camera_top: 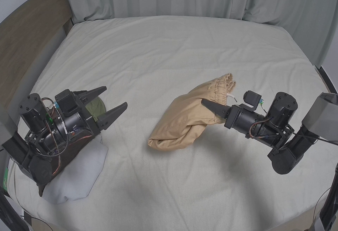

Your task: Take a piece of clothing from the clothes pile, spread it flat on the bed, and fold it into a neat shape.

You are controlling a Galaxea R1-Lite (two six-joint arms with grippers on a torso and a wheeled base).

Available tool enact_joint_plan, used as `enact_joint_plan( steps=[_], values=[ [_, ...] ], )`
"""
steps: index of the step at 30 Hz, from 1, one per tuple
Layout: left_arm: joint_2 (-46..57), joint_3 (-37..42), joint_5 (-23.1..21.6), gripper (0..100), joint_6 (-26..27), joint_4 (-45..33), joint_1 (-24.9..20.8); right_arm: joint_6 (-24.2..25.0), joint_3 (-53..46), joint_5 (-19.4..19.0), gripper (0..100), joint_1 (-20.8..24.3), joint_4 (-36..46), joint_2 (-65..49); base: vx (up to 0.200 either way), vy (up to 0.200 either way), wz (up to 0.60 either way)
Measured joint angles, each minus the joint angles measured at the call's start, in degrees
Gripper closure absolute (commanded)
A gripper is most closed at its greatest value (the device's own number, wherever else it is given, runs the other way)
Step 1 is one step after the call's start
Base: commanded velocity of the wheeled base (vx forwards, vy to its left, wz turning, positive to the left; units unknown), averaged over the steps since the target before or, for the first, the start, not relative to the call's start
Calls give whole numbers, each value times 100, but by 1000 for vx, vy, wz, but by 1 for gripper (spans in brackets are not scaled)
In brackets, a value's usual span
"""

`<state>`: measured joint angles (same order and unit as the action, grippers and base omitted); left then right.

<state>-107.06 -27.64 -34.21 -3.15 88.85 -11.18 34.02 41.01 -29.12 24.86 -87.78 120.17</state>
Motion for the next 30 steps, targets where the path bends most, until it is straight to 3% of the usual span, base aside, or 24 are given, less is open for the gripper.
enact_joint_plan(
  steps=[12, 30],
  values=[
    [116, -4, -2, 0, -66, -9, 96, 475, 913, -11, 100, -44, 329, 286, 0, 0, 0],
    [149, 41, -57, 0, -52, -11, 305, 511, 2555, -11, 100, -249, 1547, 894, 0, 0, 0]
  ],
)
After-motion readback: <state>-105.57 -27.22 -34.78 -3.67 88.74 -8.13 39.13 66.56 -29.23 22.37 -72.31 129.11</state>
